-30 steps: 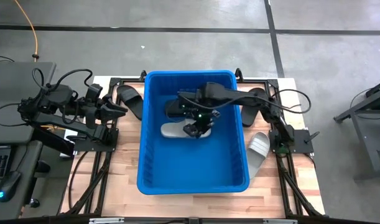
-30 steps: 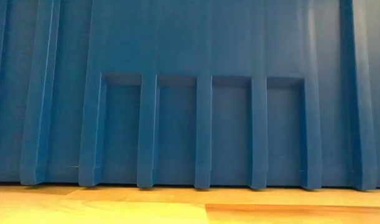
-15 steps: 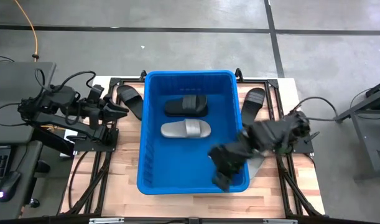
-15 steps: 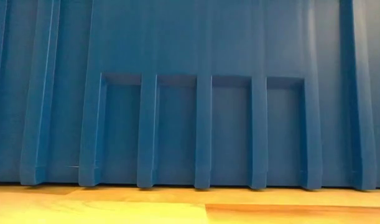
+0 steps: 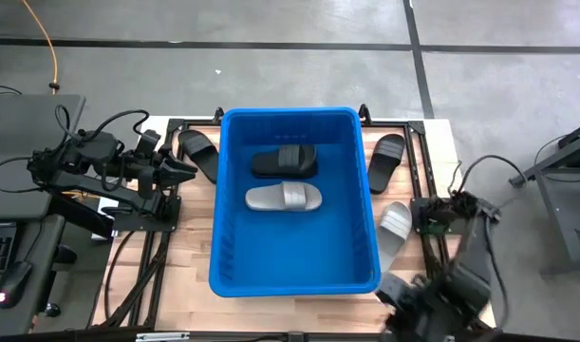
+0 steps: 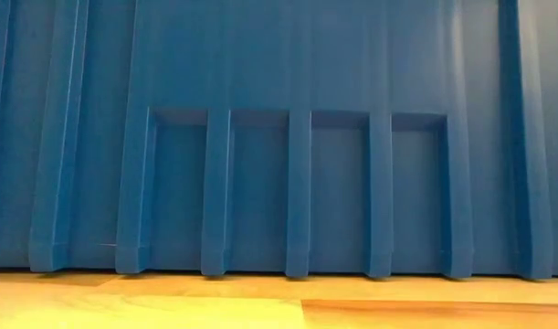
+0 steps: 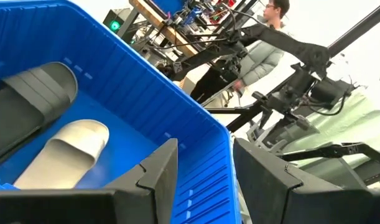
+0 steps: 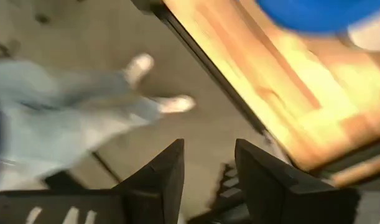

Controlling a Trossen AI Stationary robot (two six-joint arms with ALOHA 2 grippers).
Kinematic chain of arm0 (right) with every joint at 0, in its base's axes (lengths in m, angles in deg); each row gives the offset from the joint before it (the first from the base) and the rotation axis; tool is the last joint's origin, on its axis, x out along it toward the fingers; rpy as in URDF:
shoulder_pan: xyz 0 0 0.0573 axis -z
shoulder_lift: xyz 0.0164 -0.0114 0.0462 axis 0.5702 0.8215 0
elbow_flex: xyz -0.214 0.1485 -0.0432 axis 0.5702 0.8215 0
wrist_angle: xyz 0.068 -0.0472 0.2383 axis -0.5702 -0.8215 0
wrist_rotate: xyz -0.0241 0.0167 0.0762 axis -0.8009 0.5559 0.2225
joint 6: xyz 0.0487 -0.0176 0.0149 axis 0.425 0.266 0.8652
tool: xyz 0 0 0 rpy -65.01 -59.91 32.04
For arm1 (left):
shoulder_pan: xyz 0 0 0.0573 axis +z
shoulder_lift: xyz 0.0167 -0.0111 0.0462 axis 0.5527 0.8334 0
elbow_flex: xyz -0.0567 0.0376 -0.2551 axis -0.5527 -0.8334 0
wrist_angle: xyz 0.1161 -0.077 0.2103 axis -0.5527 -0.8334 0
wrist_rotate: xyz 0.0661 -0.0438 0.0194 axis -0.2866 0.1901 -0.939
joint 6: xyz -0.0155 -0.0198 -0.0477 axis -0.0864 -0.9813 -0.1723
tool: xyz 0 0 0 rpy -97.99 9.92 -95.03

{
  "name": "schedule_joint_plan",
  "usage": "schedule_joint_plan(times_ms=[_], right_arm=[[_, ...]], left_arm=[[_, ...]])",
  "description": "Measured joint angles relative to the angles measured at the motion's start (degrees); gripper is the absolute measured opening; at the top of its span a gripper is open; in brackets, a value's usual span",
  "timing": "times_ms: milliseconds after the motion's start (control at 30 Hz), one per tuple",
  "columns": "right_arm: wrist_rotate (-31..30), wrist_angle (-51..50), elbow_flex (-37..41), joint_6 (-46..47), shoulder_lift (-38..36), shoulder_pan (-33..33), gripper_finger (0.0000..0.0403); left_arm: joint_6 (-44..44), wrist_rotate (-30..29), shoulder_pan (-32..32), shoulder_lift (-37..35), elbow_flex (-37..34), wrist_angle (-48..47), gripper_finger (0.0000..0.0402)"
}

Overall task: Pick and place slides into bin
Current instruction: Put the gray slide into the blue bin

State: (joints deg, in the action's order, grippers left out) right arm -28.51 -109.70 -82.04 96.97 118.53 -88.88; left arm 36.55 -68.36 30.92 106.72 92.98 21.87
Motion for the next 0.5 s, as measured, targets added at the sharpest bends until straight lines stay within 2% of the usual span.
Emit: schedule_joint_plan(times_ms=[200, 433, 500], right_arm=[[-0.28, -0.23, 9.64, 0.15, 0.02, -6.35, 0.0129], [2.68, -0.29, 25.48, -3.46, 0.02, -7.63, 0.0129], [5.35, 1.24, 30.09, -3.0, 0.02, -8.04, 0.0129]], left_arm=[[1.27, -0.09, 0.0, 1.11, 0.02, -0.01, 0.0147], [0.77, -0.15, 0.0, 2.69, 0.02, -0.37, 0.0147], [-0.5, -0.15, 0.0, 3.2, 0.02, -0.35, 0.0147]])
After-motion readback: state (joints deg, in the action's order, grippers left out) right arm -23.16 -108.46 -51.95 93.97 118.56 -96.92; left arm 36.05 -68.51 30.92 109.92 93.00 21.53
